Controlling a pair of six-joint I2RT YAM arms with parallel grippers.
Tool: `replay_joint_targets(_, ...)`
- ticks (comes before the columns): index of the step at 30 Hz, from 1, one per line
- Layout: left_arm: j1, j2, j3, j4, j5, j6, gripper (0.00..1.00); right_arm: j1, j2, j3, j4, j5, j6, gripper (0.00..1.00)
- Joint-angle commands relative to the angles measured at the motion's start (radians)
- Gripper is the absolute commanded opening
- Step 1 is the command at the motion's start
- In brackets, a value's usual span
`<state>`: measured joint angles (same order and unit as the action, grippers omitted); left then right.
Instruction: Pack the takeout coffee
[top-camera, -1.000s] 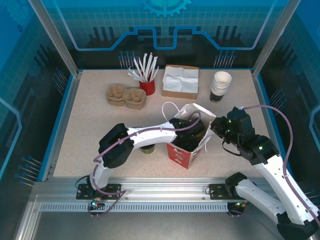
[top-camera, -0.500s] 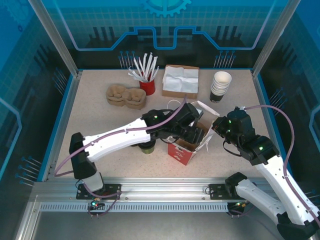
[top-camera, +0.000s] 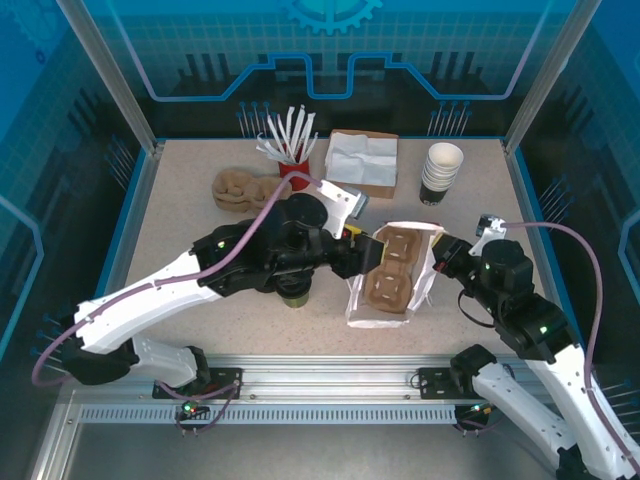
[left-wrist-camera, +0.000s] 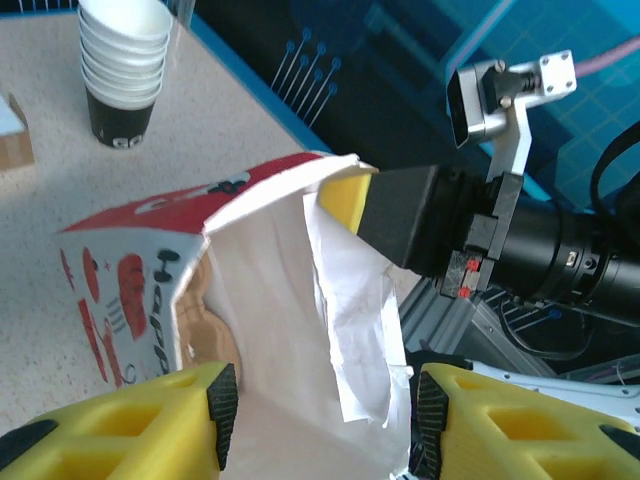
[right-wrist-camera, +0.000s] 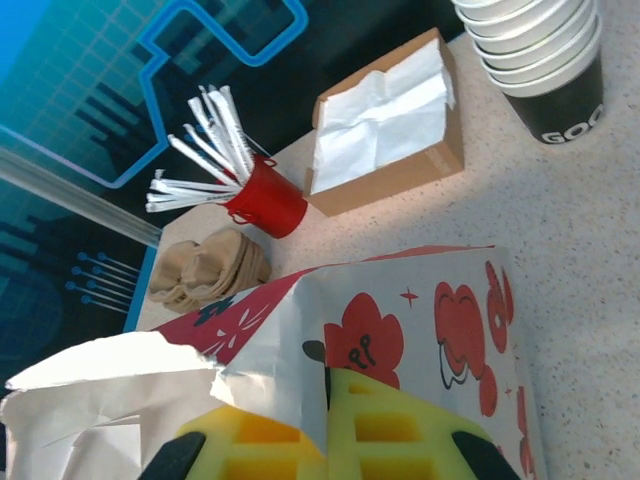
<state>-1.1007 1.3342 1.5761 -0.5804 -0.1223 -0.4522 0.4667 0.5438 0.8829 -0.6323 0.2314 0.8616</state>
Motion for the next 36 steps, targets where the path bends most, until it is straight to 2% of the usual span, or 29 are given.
replay_joint_targets(1, -0.005, -0.029, -0.045, 0.045, -0.045, 0.062, 0.52, 0.013, -0.038, -0.036, 0.059, -0.02, -0.044, 0.0)
replay_joint_targets(11, -0.005, -0.023, -0.073, 0.031, -0.071, 0.075, 0.53, 0.012, -0.043, -0.047, 0.046, -0.029, -0.035, 0.0)
replay_joint_targets(17, 0.004, -0.027, -0.064, -0.016, -0.155, 0.09, 0.56, -0.002, 0.06, 0.034, -0.006, -0.054, -0.044, 0.0)
replay_joint_targets(21, 0.026, -0.045, -0.068, -0.065, -0.226, 0.069, 0.57, -0.059, 0.149, 0.083, -0.007, -0.177, -0.062, 0.0)
replay_joint_targets(24, 0.063, -0.067, -0.072, -0.151, -0.322, 0.003, 0.61, -0.153, 0.232, 0.111, -0.001, -0.335, -0.042, 0.0)
replay_joint_targets(27, 0.111, -0.121, -0.12, -0.195, -0.353, -0.043, 0.63, -0.246, 0.317, 0.143, 0.007, -0.503, -0.031, 0.0)
replay_joint_targets(36, 0.221, -0.264, -0.31, -0.256, -0.346, -0.108, 0.72, -0.317, 0.544, 0.264, -0.051, -0.682, -0.114, 0.0)
